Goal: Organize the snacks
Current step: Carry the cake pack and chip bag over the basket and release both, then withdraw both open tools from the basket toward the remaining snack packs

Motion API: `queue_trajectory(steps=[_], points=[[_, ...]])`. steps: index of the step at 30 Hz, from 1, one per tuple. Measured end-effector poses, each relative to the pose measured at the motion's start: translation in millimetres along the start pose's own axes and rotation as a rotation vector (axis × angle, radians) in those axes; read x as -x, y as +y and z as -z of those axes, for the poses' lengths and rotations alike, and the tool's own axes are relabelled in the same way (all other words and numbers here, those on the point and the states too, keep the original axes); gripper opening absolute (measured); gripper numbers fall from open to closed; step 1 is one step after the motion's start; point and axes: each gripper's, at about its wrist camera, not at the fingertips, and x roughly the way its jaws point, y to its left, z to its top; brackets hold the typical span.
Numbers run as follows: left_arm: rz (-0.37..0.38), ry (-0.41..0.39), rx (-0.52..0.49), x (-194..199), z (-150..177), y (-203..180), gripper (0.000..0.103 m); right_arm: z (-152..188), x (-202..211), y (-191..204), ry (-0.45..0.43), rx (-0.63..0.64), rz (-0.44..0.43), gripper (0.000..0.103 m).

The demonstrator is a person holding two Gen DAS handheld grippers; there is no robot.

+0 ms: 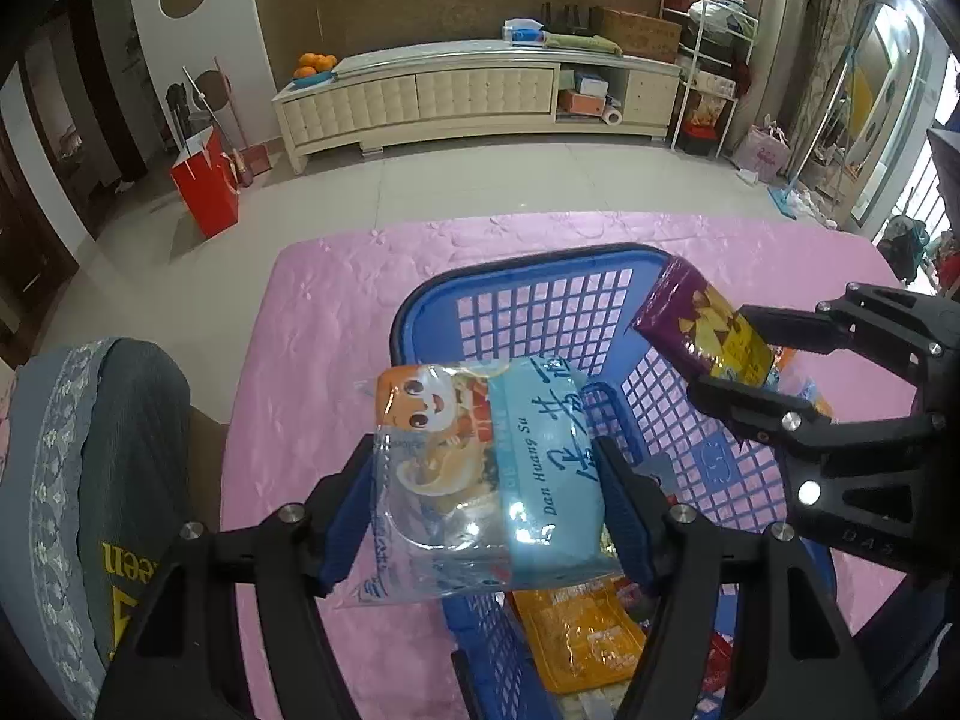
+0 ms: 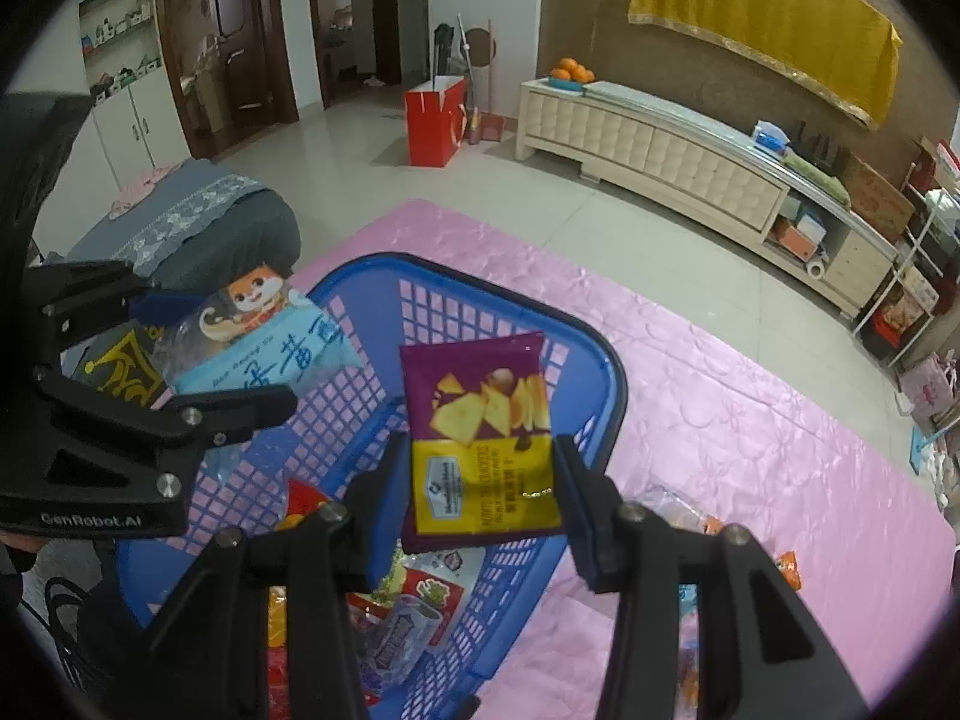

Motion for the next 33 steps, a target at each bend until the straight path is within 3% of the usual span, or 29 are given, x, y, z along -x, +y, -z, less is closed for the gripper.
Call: queue_trajectory(steps=[4,6,10,20,30,33], points=[[-0.006,-0.008,-0.015,-2,-3,-2,0.07,-2,-7,-3,0.02,0.016,-0.005,0.057],[-0.021,-0.012,-0.019,-2,-7,-3,0.074,-1,-9,-5,0.012,0.015,-0.01,0.082],[-0.034,-0.005,-0.003,-2,-7,0,0.076,7,-8,-10,0.019,-0.002,-0.069,0.083],[-0.019,-0.03,-0.013,29,2,-21,0.076,21,48,-24,-0.044,-0.018,0.003,0.083],[0.016,-0.117,-0.08,84,9,-75,0.077,48,122,-50,-0.097,-0.073,0.086,0.083],[0.062,-0.138,-0.087,95,13,-91,0.081,60,142,-58,-0.117,-0.105,0.107,0.083]])
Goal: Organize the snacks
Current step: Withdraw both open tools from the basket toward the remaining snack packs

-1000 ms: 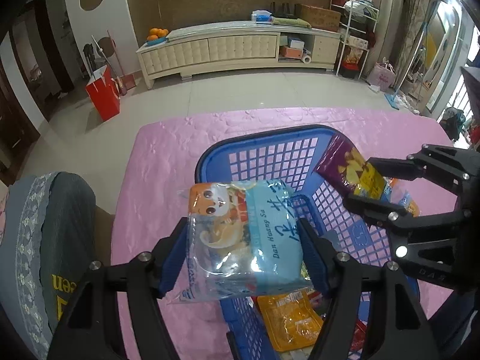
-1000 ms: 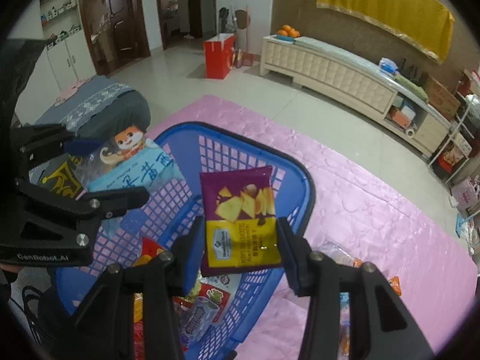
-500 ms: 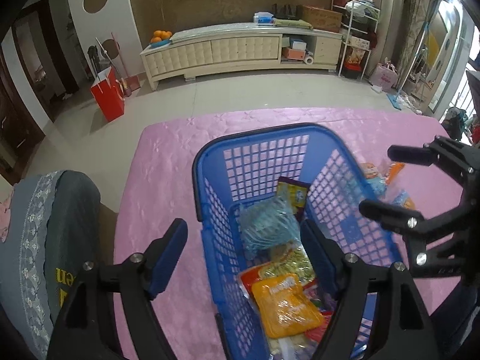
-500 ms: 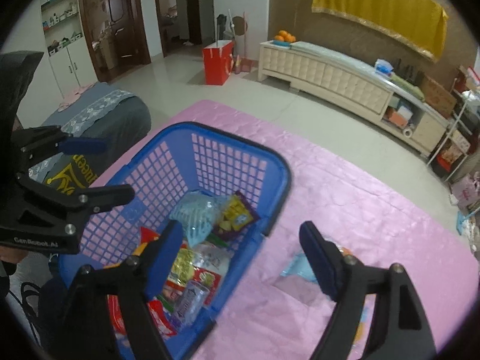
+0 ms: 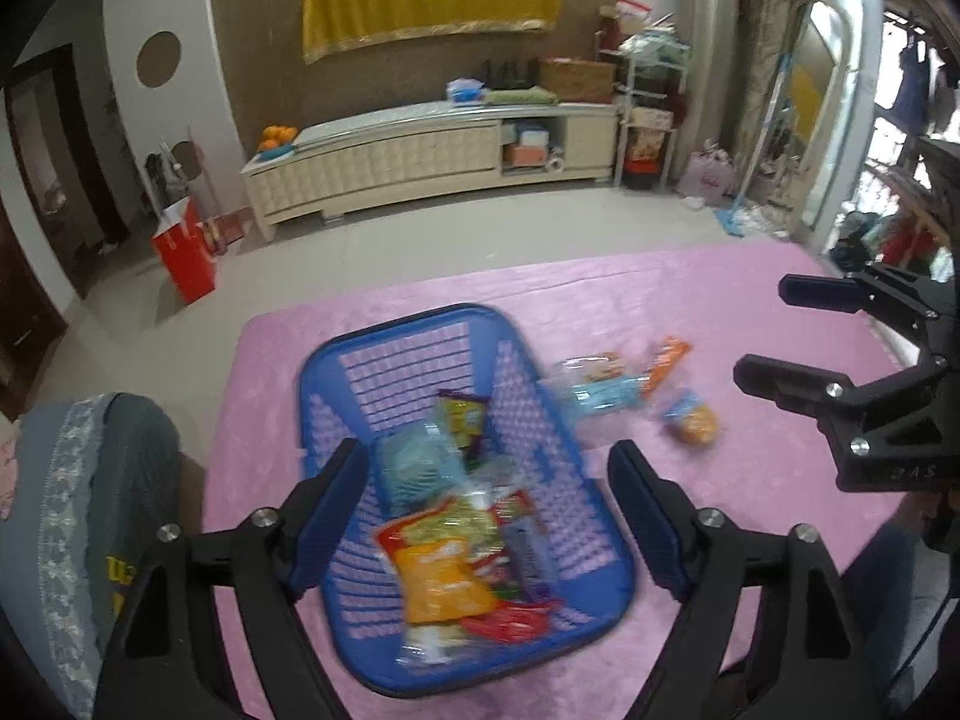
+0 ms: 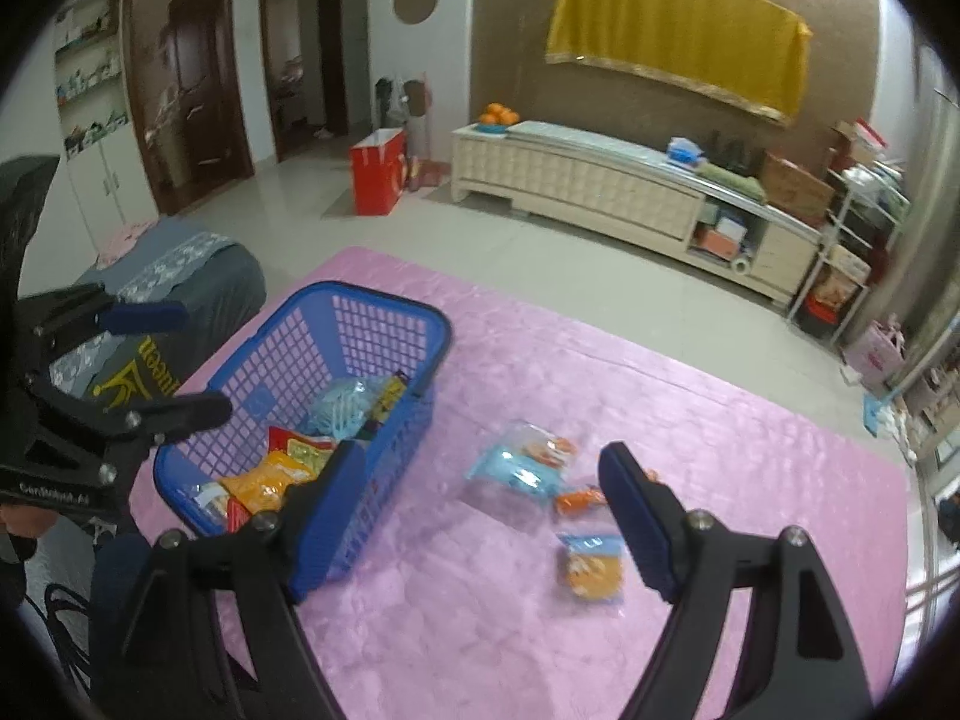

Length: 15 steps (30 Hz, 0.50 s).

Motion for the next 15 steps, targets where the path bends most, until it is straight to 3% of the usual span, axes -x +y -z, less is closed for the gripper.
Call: queue_trajectory(steps=[6,15], points=[[0.032,-0.012,-0.072,9,2,-49,0.081,24,24,-16,0.004,-0.022,0.049,0.084],[0.085,0.022,-0.127,-8,9,-110,0.081,63,33,-45,0.068,-0.054,0.08,0.101]])
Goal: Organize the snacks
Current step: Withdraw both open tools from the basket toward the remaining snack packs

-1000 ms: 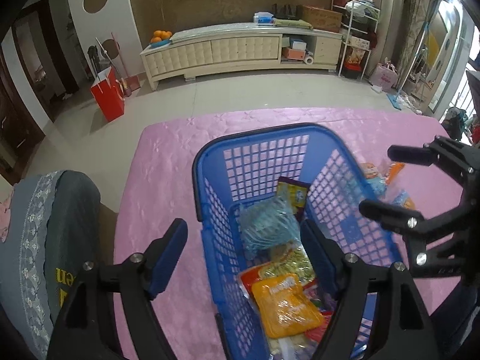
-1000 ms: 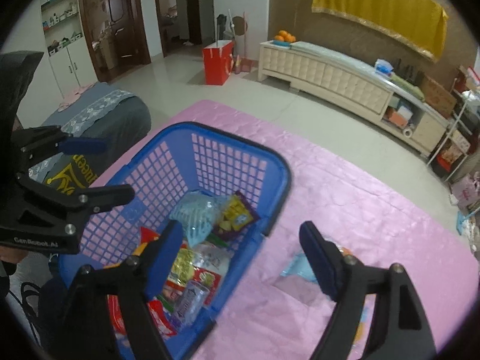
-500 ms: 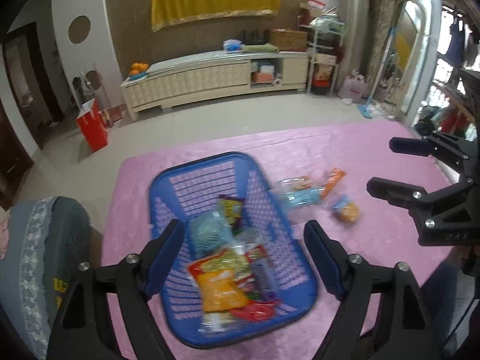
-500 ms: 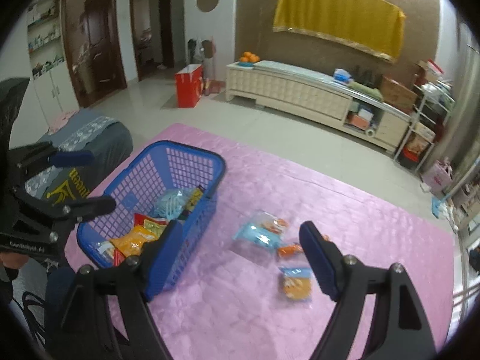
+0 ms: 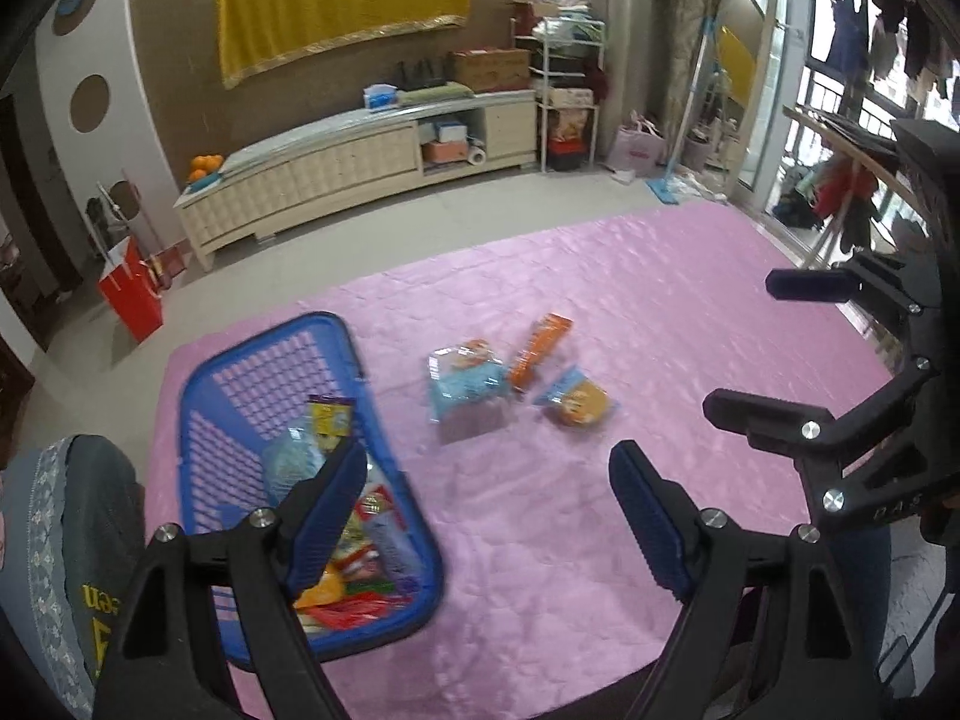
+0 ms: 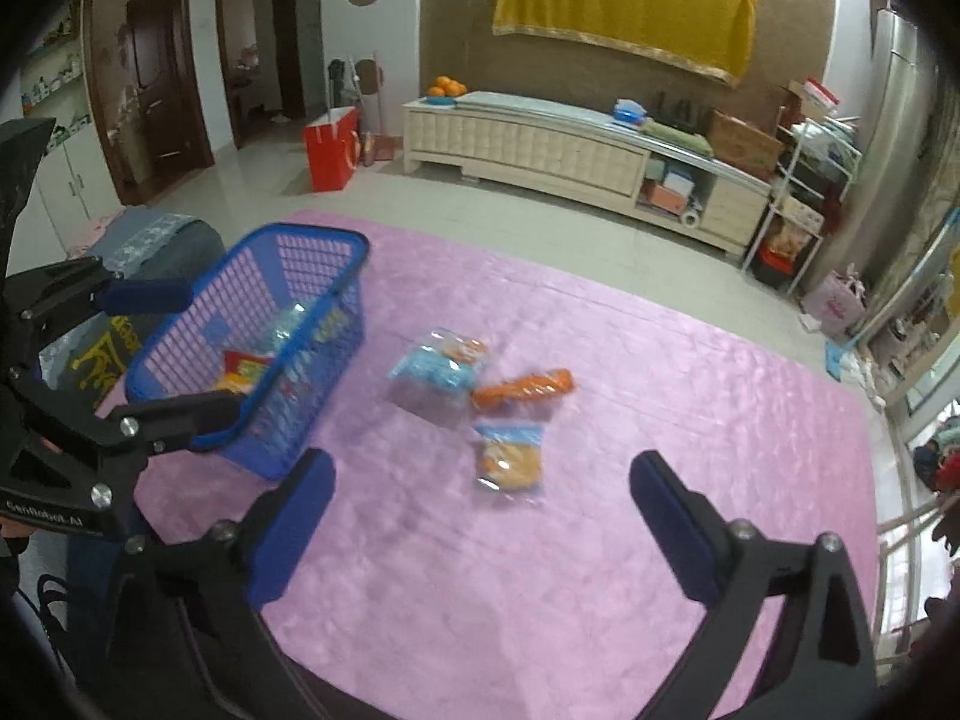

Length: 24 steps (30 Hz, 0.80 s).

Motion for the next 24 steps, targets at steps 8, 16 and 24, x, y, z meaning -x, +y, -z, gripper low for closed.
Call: queue_trajectory(steps=[8,16,24], points=[[0.021,0.056,0.034,-39,1,-38,0.081,21,-14,-39,0.034,-0.073,0.007,0.103],[0.048,0.131,0.097,-88,-4,-49,0.081,41,-39,-68,0.043,-0.101,0.047,0.103],[0.055,0.193,0.145,-139,-14,-52,0.081,51,-80,-98,0.094,-0.18,0.024,0.103]])
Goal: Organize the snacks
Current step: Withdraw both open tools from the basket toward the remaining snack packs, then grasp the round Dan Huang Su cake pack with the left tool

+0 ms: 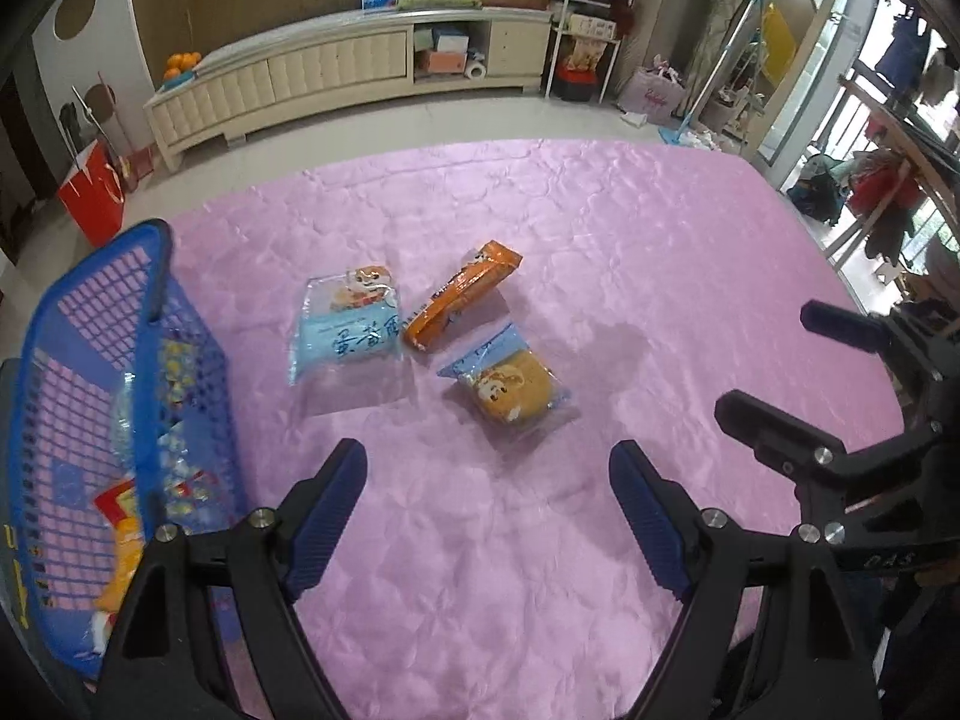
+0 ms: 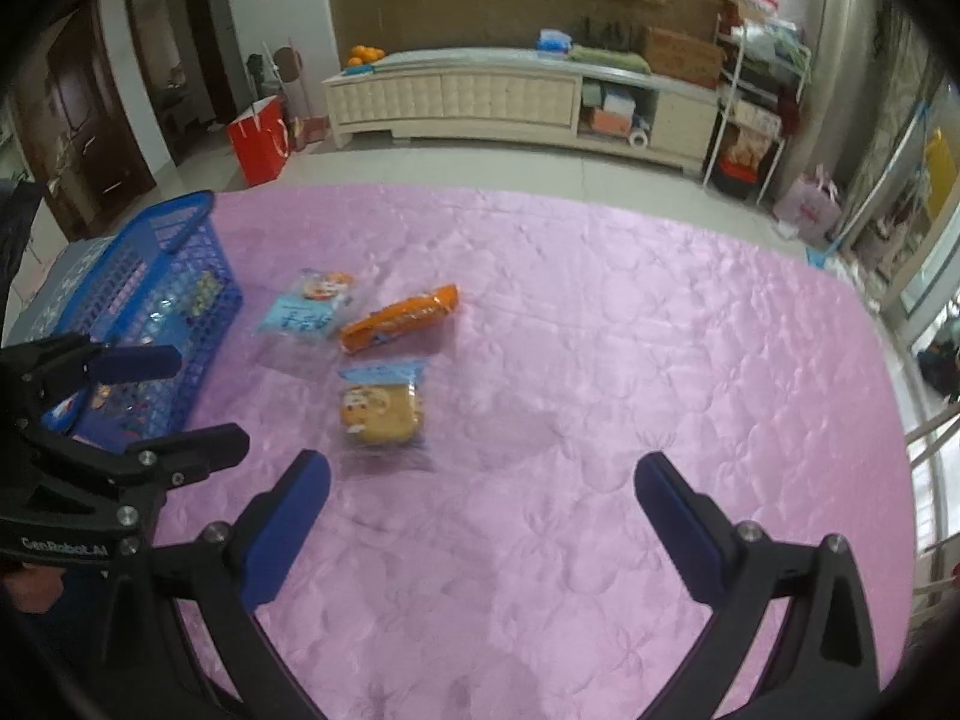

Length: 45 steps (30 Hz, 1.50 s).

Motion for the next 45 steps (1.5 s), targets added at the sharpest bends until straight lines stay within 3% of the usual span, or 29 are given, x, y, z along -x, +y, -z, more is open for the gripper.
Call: queue_trajectory(steps=[16,30,35,39,45], points=[[-0.004,0.103,0.064,-97,-26,3,0.081,-7,-72,-42,0.084,-0.076,0.014,0.103],[-0.039,0.166,0.102,-147,-43,-3,0.081,-9,-101,-60,0.13,-0.071,0.023,0.103],[-0.067,0.158,0.055,-146,-43,-12,0.076,-9,-97,-60,0.116,-0.089,0.018,0.103],[-0.056,0.166,0.04,-141,-38,-17,0.056,-13,-92,-62,0.101,-0.095,0.032,0.103],[-0.038,0.081,0.011,-103,-32,-19,0.054,-24,-77,-50,0.073,-0.085,-0.008,0.103]])
